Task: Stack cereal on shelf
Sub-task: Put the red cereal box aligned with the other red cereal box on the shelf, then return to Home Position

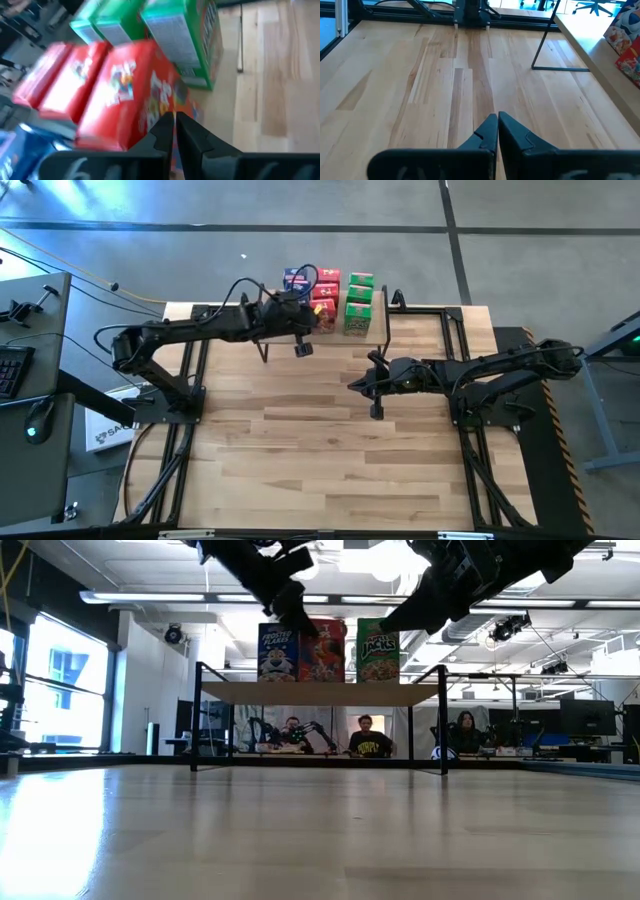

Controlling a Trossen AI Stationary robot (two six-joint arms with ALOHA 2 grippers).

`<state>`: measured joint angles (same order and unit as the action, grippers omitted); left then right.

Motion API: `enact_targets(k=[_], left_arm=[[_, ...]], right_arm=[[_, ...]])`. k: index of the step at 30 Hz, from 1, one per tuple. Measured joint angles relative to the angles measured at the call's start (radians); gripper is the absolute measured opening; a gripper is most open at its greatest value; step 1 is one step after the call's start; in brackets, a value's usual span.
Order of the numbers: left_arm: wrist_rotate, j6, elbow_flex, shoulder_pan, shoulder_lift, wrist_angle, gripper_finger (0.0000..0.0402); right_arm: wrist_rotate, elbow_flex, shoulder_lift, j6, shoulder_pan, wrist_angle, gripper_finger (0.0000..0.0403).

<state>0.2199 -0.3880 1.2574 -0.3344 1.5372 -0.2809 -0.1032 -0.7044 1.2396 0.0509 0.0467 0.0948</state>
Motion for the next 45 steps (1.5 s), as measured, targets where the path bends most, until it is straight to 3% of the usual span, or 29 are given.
enact_targets(k=[6, 16, 29, 33, 38, 41, 45], left_arm=[[0.002, -0.012, 0.0, -0.003, 0.004, -0.006, 0.0013], [0.176, 0.027, -0.001, 0.059, -0.047, -0.125, 0.0012], [0.175, 0.047, 0.0, 0.039, 0.009, -0.094, 0.0012], [0.1, 0.046, 0.0, 0.039, 0.014, -0.047, 0.0012], [-0.117, 0.087, -0.003, 0.039, -0.034, -0.017, 0.001], [-0.235, 0.119, -0.097, 0.033, -0.114, 0.046, 0.0005], [-0.32, 0.167, -0.299, 0.032, -0.251, 0.184, 0.0001]], right_arm=[[0.002, 0.0, 0.0, 0.001, 0.0, 0.0, 0.0002], [0.002, 0.0, 0.0, 0.001, 0.0, 0.0, 0.0002], [0.002, 0.0, 0.0, -0.002, 0.0, 0.004, 0.0002], [0.002, 0.0, 0.0, -0.001, 0.0, 0.006, 0.0002], [0.01, 0.0, -0.028, 0.077, 0.0, 0.011, 0.0002], [0.012, 0.002, -0.076, 0.134, -0.009, 0.003, 0.0001], [0.104, 0.097, -0.17, 0.167, -0.061, 0.088, 0.0]])
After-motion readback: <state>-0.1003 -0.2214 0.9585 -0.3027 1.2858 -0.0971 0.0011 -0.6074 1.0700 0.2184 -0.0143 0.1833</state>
